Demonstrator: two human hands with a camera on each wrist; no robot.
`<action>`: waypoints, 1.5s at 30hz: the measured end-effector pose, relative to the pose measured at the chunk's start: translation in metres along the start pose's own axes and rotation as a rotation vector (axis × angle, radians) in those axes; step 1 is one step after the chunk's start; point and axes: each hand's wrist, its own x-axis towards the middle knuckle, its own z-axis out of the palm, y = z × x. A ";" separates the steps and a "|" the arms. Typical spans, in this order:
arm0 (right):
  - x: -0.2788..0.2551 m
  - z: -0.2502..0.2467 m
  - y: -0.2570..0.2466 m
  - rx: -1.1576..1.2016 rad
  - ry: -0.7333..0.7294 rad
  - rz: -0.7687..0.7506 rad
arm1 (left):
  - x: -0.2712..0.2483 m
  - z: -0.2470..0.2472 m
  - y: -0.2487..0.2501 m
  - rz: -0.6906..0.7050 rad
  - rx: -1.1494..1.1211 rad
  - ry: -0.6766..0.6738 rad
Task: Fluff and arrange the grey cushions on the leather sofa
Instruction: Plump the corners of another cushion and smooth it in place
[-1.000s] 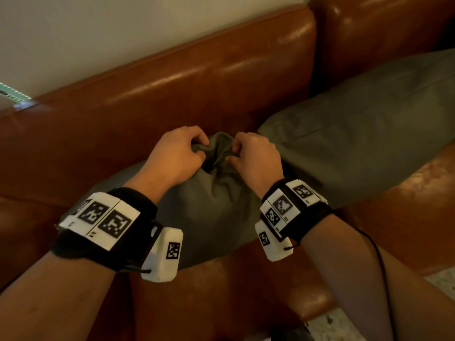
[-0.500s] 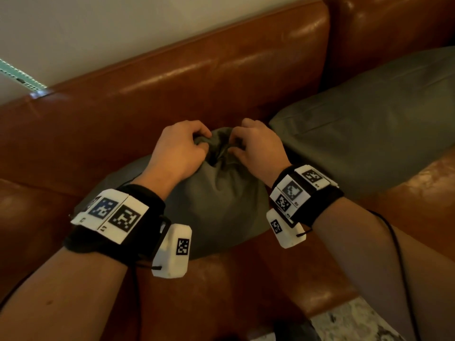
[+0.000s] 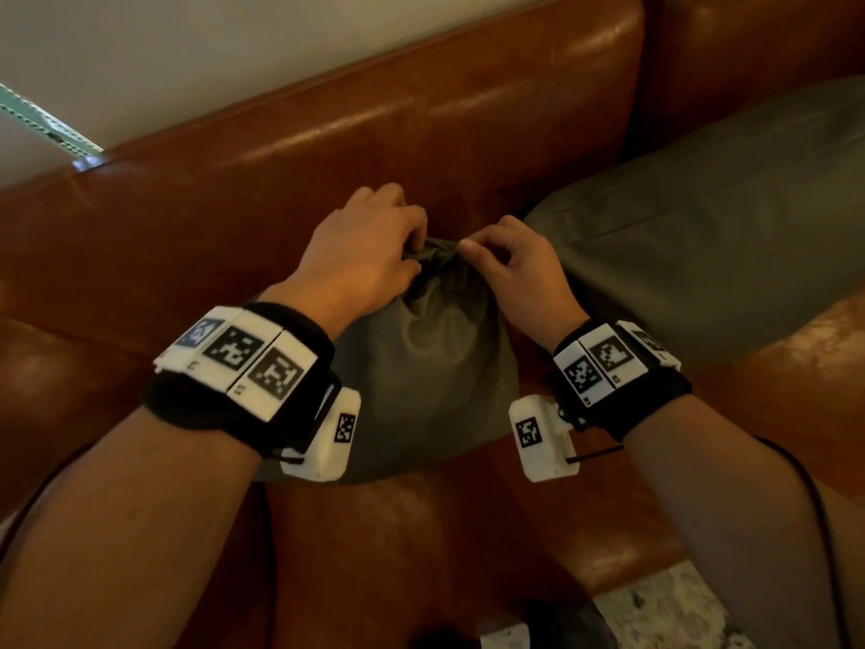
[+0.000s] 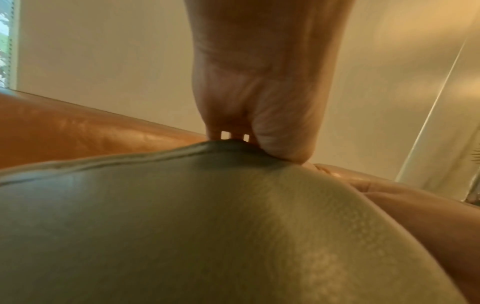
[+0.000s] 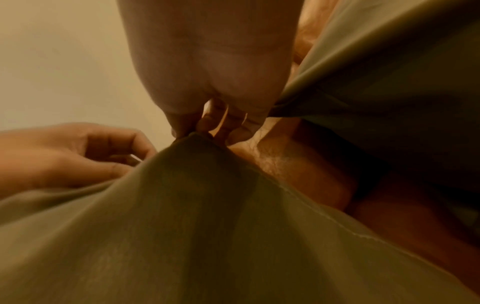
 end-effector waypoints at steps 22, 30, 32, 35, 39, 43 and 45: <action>0.004 0.003 -0.003 -0.230 0.068 -0.246 | 0.000 0.012 -0.013 -0.348 -0.691 -0.064; 0.015 0.007 -0.015 0.207 -0.044 0.214 | -0.007 0.008 -0.012 -0.232 -0.607 -0.041; 0.016 0.010 -0.016 0.237 -0.074 0.267 | -0.006 0.005 -0.010 -0.132 -0.383 -0.047; 0.016 0.011 -0.016 0.440 -0.118 0.426 | -0.002 -0.001 -0.005 -0.079 -0.198 -0.053; 0.014 0.008 -0.020 0.613 -0.151 0.552 | 0.001 -0.006 -0.009 -0.200 -0.480 -0.131; 0.006 0.000 -0.039 0.159 0.067 0.250 | -0.004 -0.009 -0.010 -0.413 -0.909 -0.233; -0.005 -0.005 -0.051 -0.196 0.106 0.089 | -0.002 -0.010 -0.008 -0.483 -0.984 -0.236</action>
